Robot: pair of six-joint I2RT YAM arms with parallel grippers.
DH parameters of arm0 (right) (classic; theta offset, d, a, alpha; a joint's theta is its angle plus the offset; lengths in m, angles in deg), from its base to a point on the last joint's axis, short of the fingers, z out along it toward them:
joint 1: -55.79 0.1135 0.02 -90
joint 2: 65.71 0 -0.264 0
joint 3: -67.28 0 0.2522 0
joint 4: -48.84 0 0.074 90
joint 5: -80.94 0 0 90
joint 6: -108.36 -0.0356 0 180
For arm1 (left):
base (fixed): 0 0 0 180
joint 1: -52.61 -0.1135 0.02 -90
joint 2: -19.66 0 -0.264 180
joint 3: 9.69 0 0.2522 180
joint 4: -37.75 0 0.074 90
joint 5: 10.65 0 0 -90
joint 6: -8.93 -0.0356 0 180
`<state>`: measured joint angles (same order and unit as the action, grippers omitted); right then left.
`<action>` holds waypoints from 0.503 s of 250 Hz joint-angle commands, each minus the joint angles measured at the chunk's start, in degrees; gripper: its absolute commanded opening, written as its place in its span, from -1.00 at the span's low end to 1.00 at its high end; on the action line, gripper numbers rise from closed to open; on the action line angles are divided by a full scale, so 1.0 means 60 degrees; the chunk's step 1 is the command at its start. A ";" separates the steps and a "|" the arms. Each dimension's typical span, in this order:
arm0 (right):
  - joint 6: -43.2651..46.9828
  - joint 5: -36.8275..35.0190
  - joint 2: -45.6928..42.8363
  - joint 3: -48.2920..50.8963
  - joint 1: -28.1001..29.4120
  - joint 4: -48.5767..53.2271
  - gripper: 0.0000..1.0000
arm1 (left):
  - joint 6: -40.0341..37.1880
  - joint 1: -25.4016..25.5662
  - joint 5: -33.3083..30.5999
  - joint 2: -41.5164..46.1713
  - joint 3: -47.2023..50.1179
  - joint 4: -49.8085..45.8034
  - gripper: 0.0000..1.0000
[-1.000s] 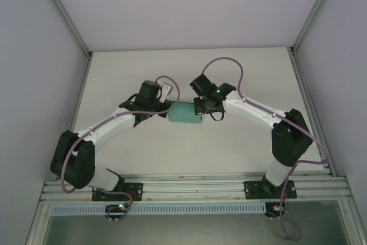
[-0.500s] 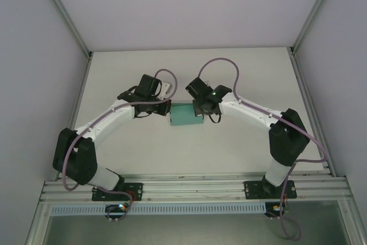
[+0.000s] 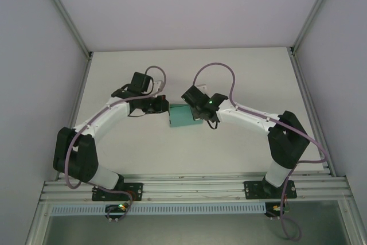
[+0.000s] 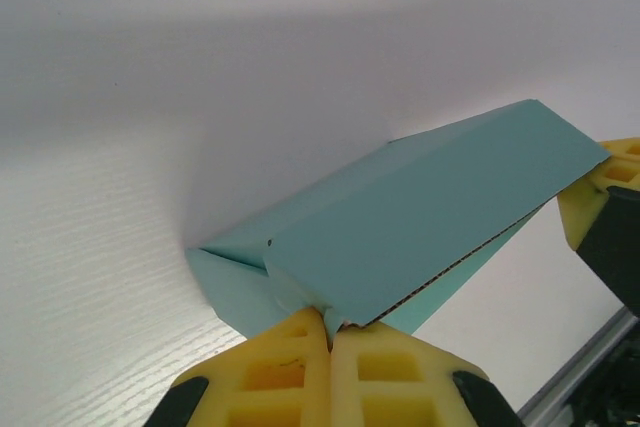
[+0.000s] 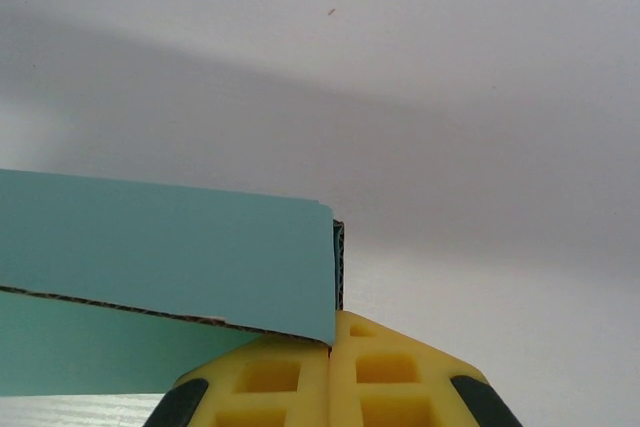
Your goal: Assemble paper box
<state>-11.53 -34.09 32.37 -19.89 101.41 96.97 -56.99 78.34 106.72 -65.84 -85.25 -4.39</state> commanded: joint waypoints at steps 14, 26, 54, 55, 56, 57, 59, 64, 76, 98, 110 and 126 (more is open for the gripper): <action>0.0084 0.0149 0.0542 0.0533 0.0363 0.0541 -1.00 | 0.0735 -0.0141 0.1509 -0.0106 -0.0400 -0.0085 -1.00; 0.0089 0.0092 0.0552 0.0597 0.0384 0.0561 -1.00 | 0.0850 -0.0211 0.1992 -0.0128 -0.0392 0.0020 -1.00; 0.0162 -0.0025 0.0535 0.0775 0.0392 0.0537 -1.00 | 0.0720 -0.0460 0.2169 -0.0191 -0.0634 -0.0583 -1.00; 0.0162 -0.0035 0.0531 0.0784 0.0393 0.0532 -1.00 | 0.0719 -0.0478 0.2158 -0.0185 -0.0638 -0.0585 -1.00; 0.0170 -0.0048 0.0530 0.0789 0.0393 0.0537 -1.00 | 0.0712 -0.0479 0.2145 -0.0190 -0.0640 -0.0593 -1.00; 0.0181 -0.0054 0.0529 0.0799 0.0401 0.0532 -1.00 | 0.0701 -0.0495 0.2138 -0.0185 -0.0641 -0.0612 -1.00; 0.0181 -0.0066 0.0524 0.0806 0.0395 0.0531 -1.00 | 0.0692 -0.0495 0.2133 -0.0170 -0.0635 -0.0626 -1.00; 0.0199 -0.0089 0.0503 0.0843 0.0395 0.0520 -1.00 | 0.0679 -0.0520 0.2132 -0.0155 -0.0617 -0.0638 -1.00; 0.0228 -0.0117 0.0485 0.0908 0.0401 0.0519 -1.00 | 0.0656 -0.0529 0.2014 -0.0151 -0.0652 -0.0772 -1.00; 0.0294 -0.0105 0.0418 0.0977 0.0411 0.0437 -1.00 | 0.0705 -0.0523 0.2079 -0.0181 -0.0569 -0.0687 -1.00; 0.0320 -0.0083 0.0423 0.0999 0.0414 0.0381 -1.00 | 0.0853 -0.0534 0.2186 -0.0237 -0.0511 -0.0544 -1.00; 0.0427 -0.0075 0.0446 0.1016 0.0450 0.0305 -1.00 | 0.0985 -0.0577 0.2370 -0.0362 -0.0503 -0.0489 -1.00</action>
<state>-10.52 -39.12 31.85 -17.18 103.36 94.70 -53.76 75.48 115.47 -66.78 -86.62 -7.80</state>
